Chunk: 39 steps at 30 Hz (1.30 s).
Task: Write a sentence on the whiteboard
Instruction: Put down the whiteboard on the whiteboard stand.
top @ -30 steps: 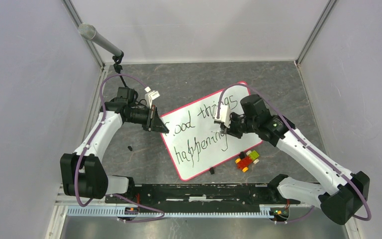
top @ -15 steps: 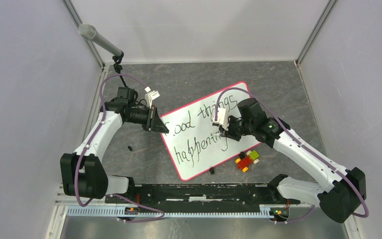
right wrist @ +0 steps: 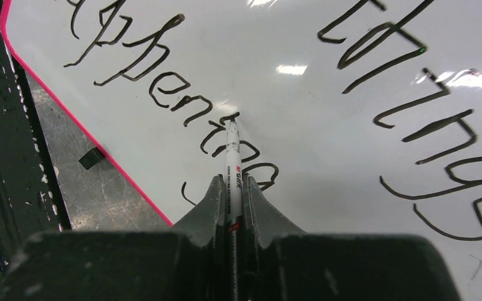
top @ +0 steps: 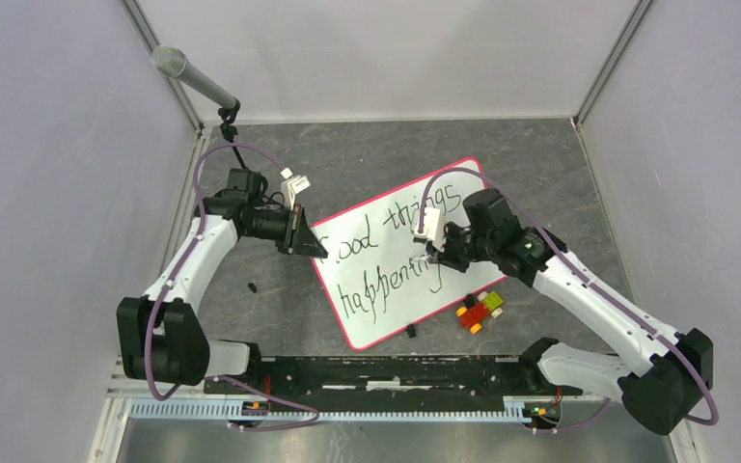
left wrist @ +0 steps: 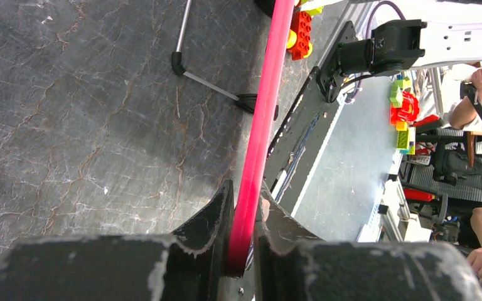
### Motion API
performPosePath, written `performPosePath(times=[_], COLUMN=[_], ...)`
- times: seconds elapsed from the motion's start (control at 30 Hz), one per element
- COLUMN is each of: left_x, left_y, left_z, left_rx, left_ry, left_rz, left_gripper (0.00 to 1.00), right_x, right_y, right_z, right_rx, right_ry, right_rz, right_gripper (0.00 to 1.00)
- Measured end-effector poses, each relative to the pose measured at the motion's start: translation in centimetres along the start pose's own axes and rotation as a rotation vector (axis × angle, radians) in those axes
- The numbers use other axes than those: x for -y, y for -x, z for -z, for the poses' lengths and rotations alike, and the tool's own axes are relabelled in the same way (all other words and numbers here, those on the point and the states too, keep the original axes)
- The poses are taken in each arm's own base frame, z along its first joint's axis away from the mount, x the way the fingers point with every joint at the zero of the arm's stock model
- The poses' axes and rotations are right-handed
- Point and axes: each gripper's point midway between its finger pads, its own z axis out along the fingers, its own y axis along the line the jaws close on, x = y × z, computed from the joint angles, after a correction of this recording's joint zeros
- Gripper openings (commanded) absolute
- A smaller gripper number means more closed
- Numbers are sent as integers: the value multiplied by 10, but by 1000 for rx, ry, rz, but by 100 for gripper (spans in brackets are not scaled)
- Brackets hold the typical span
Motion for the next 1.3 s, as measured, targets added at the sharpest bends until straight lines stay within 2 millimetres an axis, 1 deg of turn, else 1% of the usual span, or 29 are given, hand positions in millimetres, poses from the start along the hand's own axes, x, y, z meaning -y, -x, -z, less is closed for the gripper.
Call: performPosePath(times=[0.07,0.13,0.23,0.27,0.3,0.4,0.5,0.57,0.63,0.8,0.93,1.0,1.1,1.3], left_x=[0,0,-5,-7,-9,-12,-11,-7,-6,-7,-7,-7,-7,-8], left_y=[0,0,-1,-2,-2,-2,3,10,16,16,13,13,13,9], left_z=[0,0,0,-1,-2,-1,5,10,13,15,15,15,16,14], left_rx=[0,0,-11,-17,-22,-24,-9,13,29,31,29,30,31,25], left_ry=[0,2,44,58,70,99,124,135,145,162,163,163,163,162], left_rz=[0,-2,-14,-20,-25,-37,-57,-82,-102,-117,-122,-123,-127,-123], left_gripper=[23,31,50,55,57,60,61,61,61,61,60,60,60,60], right_x=[3,10,20,22,24,26,24,23,20,8,2,-1,-2,1], right_y=[8,24,49,55,61,72,71,64,51,-6,-46,-62,-73,-83], right_z=[3,10,21,24,27,33,35,39,43,48,44,42,41,39], right_rx=[14,49,102,116,133,159,157,148,128,-3,-108,-150,-188,-216], right_ry=[-9,-28,-59,-67,-72,-77,-79,-93,-111,-169,-197,-208,-215,-240], right_rz=[3,14,26,27,28,18,10,8,7,-26,-57,-67,-74,-76], right_gripper=[0,0,0,0,0,0,0,0,0,0,0,0,0,0])
